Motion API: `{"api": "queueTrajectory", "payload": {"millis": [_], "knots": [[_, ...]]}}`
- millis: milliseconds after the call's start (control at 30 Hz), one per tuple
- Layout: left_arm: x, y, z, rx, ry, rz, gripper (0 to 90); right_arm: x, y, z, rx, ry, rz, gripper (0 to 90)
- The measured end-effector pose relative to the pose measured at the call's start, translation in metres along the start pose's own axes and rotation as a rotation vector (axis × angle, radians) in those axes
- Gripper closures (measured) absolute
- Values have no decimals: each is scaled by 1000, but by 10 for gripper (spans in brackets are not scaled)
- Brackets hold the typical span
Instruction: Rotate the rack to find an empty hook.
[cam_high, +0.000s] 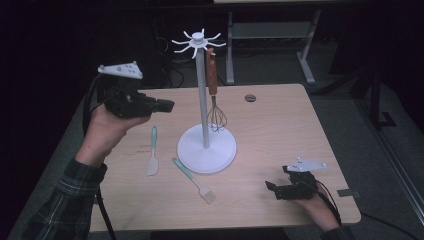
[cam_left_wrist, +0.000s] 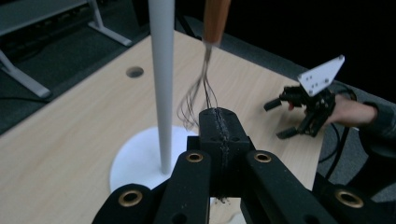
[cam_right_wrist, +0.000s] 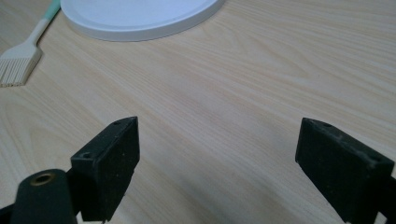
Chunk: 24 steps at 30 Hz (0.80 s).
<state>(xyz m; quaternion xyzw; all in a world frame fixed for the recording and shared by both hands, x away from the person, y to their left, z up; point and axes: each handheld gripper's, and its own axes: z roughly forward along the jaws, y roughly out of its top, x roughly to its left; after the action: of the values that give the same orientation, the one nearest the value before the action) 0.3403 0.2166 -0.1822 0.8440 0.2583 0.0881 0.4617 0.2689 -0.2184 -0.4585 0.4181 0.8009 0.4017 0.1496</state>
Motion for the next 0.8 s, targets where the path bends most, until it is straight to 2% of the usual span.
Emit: {"api": "queueTrajectory", "payload": {"millis": [100,267,500,633,800], "knots": [[2,17,-5,-22,-16,5,897,-1,0,1,7,18,14,139],[3,41,-9,-43,-20,25,897,-2,0,2,16,16,27,140],[5,67,-16,-79,-20,37,897,-4,-1,2,15,7,23,139],[7,80,-16,-83,-20,33,897,-5,-1,3,15,24,40,139],[9,90,-15,-77,20,48,897,-4,-1,3,10,26,36,139]]}}
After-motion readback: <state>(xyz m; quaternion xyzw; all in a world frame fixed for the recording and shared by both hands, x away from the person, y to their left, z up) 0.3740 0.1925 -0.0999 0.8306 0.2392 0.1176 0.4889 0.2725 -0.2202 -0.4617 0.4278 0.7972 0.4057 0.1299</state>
